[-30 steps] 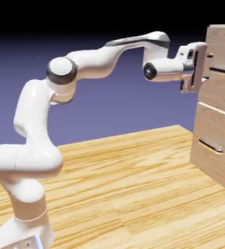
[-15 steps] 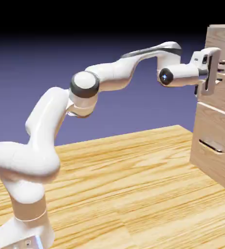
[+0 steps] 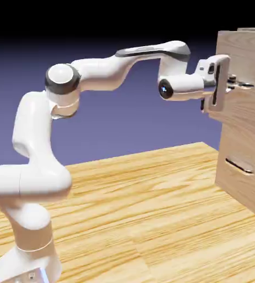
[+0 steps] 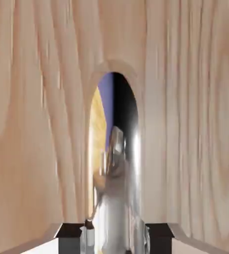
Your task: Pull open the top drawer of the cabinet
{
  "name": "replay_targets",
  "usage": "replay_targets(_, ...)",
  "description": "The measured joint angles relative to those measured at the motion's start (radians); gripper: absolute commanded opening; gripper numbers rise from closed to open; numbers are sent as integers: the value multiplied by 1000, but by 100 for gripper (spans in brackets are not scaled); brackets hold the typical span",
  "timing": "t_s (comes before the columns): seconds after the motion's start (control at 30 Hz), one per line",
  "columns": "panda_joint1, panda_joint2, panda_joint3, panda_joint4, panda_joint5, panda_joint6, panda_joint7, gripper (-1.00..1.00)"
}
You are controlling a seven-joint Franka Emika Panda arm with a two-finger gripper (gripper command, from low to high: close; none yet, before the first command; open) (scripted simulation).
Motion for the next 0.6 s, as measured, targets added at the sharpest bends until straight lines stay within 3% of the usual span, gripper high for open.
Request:
replay_targets(0.4,79,-334,-239,-190,-42,-199,379,-100)
replay_targets(0.6,234,-236,-261,-335,-32,-183,238,-100)
